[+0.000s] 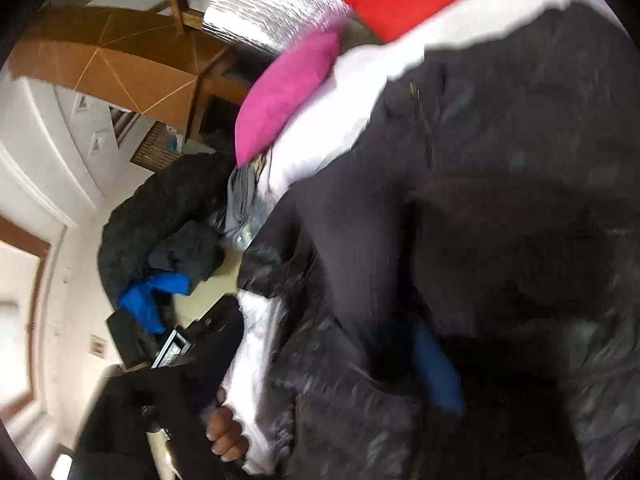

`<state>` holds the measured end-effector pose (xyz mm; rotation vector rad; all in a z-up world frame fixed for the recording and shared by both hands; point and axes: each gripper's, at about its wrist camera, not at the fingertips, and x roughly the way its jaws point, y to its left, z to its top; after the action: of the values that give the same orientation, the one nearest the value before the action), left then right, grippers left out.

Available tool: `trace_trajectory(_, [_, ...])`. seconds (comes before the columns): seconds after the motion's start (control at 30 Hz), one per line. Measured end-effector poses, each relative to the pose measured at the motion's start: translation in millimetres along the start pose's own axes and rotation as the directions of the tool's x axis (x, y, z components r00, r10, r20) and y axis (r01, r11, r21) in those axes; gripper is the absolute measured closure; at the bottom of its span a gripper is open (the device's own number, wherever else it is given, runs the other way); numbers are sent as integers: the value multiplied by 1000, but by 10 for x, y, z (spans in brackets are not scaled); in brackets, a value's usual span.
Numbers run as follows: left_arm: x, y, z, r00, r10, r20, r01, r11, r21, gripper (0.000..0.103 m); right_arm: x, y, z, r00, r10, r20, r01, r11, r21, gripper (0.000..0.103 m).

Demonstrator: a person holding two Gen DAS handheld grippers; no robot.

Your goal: Fold large clothes

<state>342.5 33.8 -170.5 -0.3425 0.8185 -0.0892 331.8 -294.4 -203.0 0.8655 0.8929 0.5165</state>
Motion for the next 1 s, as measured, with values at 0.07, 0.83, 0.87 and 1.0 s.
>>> trace_trajectory(0.07, [0,11,-15,999,-36,-24,36,999,-18,0,-80,26,15,1000,31,1,-31,999,-26,14])
trace_trajectory(0.83, [296,-264,-700,886,-117,-448,183,977,106,34,-1312,-611,562,886,-294,358,282,956,85,14])
trace_trajectory(0.87, [279,-270,-689,891,-112,-440,177,978,111,34,-1290,-599,568,886,-303,351,295,952,79,14])
trace_trajectory(1.0, [271,-256,-677,901,-98,-422,152,984,96,33,-1184,-624,578,886,-326,330,315,945,90,14])
